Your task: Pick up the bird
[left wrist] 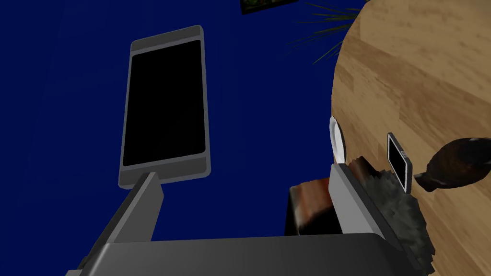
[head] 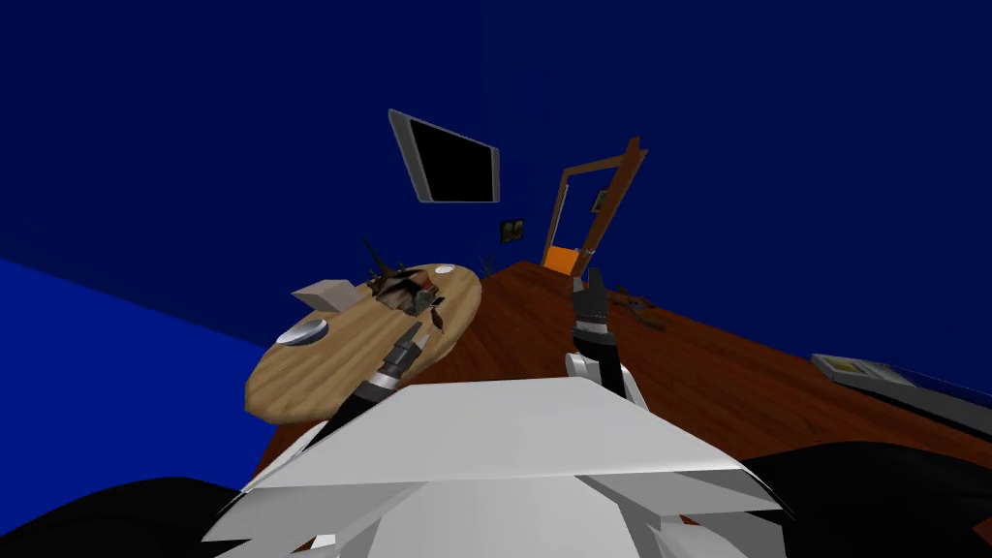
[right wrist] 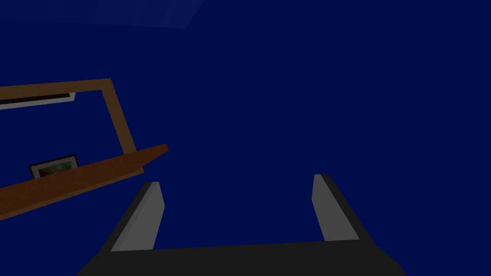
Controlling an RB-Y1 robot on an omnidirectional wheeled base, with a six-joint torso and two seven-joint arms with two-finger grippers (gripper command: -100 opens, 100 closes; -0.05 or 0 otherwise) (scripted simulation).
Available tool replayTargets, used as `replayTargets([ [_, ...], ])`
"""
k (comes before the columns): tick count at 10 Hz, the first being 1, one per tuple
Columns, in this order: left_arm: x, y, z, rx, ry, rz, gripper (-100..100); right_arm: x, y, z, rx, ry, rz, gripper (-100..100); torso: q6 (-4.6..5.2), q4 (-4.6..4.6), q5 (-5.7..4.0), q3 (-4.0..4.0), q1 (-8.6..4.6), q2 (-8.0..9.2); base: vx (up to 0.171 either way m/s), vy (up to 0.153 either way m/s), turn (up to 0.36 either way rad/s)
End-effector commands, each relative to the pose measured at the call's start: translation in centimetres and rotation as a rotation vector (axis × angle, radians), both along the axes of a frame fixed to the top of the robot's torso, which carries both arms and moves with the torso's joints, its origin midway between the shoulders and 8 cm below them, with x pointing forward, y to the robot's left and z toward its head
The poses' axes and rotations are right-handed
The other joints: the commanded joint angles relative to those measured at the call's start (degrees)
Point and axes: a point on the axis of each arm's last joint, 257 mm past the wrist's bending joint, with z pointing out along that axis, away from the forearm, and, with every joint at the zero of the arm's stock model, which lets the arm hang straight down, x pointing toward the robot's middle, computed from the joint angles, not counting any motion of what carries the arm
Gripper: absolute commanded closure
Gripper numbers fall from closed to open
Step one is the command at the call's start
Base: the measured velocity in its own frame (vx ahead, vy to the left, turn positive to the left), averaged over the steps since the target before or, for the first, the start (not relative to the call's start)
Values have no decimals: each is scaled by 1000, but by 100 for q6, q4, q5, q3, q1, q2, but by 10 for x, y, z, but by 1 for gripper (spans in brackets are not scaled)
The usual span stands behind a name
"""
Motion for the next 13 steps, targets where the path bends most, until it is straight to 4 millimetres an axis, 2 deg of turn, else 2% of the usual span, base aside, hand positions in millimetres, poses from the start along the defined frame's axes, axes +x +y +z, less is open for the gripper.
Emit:
replayTargets([
  [1,-15,11,-33,-5,101,-2,-100,0,0,0,0,0,0,0,0,0,0,0,0,0,10,-16,-442],
  [3,-42,29,-76,-5,243,11,-100,0,0,0,0,0,0,0,-2,-2,1,-4,3,-7,29,-12,-380],
  [4,-43,30,-76,3,246,4,-100,0,0,0,0,0,0,0,-4,-3,1,-8,6,-13,32,0,-304],
  [7,-97,69,-135,19,468,47,-100,0,0,0,0,0,0,0,-3,-4,3,-12,12,-22,57,12,-386],
  [8,-98,69,-135,21,472,46,-100,0,0,0,0,0,0,0,-3,-6,3,-17,14,-30,54,16,-326],
  [10,-140,101,-167,44,615,85,-100,0,0,0,0,0,0,0,-2,-5,3,-14,12,-24,60,18,-399],
  [11,-142,101,-167,43,620,87,-100,0,0,0,0,0,0,0,-4,-6,4,-17,15,-30,61,35,-163],
  [12,-165,118,-180,57,691,110,-100,0,0,0,0,0,0,0,-10,-6,3,-16,15,-28,58,29,-286],
  [13,-165,118,-180,57,691,110,-100,0,0,0,0,0,0,0,-5,-6,3,-16,15,-28,53,27,-161],
])
